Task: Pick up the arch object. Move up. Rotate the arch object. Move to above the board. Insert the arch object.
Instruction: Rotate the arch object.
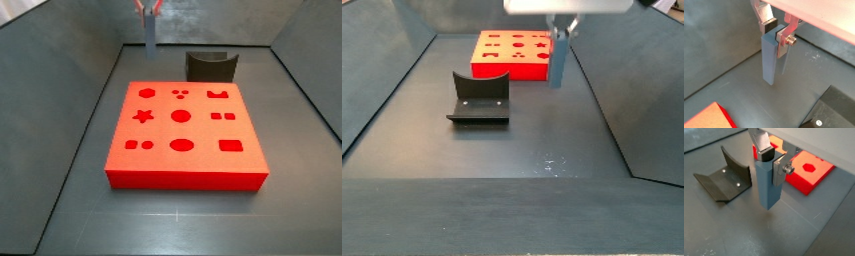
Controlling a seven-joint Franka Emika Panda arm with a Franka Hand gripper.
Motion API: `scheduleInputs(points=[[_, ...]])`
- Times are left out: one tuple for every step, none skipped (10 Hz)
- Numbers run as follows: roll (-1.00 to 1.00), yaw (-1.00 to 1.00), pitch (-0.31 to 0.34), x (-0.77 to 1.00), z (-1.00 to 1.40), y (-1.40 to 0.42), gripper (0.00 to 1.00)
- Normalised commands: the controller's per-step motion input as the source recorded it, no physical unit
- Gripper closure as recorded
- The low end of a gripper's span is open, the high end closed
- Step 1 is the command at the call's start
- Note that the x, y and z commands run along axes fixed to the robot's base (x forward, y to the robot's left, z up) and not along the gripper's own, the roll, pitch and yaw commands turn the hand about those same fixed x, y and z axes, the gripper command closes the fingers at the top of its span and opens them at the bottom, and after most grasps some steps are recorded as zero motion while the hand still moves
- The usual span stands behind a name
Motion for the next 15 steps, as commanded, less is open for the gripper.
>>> scheduleInputs(points=[[-0.05,-0.03,-0.060,0.02,-1.00,0.01,1.00],[-0.06,-0.03,-0.061,0.02,-1.00,0.01,1.00],[-0.07,-0.03,-0.062,0.02,-0.88,0.01,1.00],[-0.07,-0.02,-0.062,0.02,-0.73,0.01,1.00],[-0.08,-0.02,-0.062,0.02,-0.58,0.01,1.00],[-0.09,-0.02,-0.059,0.02,-0.39,0.01,1.00],[-0.09,-0.02,-0.044,0.01,-0.32,0.00,1.00],[-0.09,-0.02,-0.044,0.01,-0.32,0.00,1.00],[-0.09,-0.02,-0.037,0.00,-0.32,0.00,1.00],[-0.09,-0.02,-0.040,0.01,-0.32,0.00,1.00],[-0.09,-0.02,-0.040,0.00,0.00,0.00,0.00],[-0.09,-0.01,-0.043,0.00,1.00,0.00,0.00],[-0.09,-0.01,-0.036,-0.01,1.00,0.00,0.00],[-0.09,-0.02,0.004,-0.04,0.86,0.00,0.00],[-0.08,-0.02,0.019,-0.02,0.72,0.01,0.00]])
